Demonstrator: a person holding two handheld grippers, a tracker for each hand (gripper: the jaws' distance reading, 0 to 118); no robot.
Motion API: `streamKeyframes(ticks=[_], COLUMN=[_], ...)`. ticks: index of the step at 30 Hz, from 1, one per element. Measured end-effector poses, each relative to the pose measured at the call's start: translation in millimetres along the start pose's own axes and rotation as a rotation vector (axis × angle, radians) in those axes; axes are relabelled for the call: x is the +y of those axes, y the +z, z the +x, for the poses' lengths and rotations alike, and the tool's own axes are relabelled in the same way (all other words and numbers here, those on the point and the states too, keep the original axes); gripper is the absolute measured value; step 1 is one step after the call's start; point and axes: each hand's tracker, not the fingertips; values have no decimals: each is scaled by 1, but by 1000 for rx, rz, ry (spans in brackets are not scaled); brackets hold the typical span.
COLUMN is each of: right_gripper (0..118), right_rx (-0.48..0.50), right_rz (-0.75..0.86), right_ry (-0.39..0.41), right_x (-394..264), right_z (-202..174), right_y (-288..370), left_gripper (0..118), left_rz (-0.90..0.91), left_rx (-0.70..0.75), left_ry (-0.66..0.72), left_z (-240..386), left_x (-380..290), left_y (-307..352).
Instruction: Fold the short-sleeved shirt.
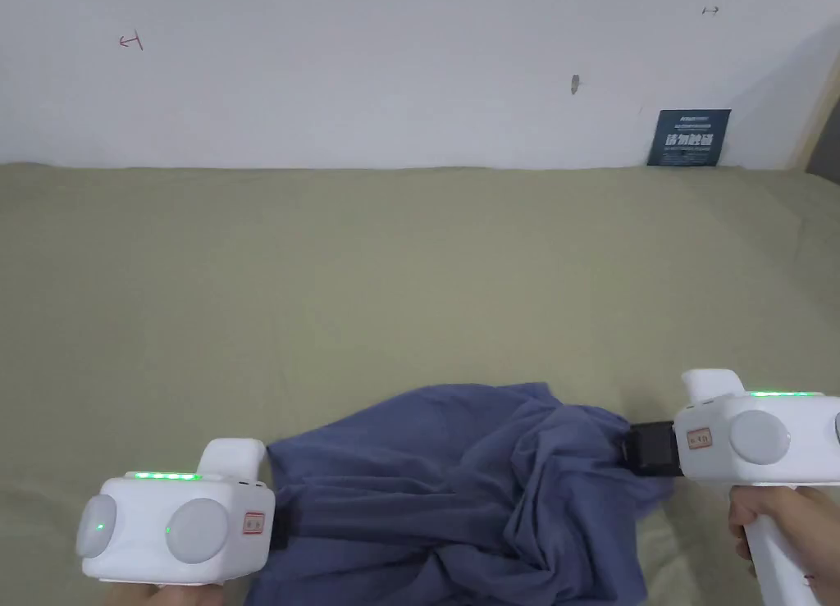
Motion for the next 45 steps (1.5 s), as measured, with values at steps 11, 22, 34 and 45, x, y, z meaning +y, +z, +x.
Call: streamKeyframes(ticks=[11,22,34,45], right_gripper=[8,8,8,8], right_rx=[24,125,58,-29], right_rz=[112,426,608,635], right_ry=[45,-8,38,18], right_x=[-1,31,82,188], right_z=[-11,5,-37,-44], right_y=[70,268,379,345], left_gripper=[2,2,2,2], left_rz=[78,411,596,616], left_rx=[20,252,360,407], left_ry=[47,98,117,140], left_z=[-17,-85,-84,-84], left_x=[9,16,65,164], left_y=[62,303,409,374])
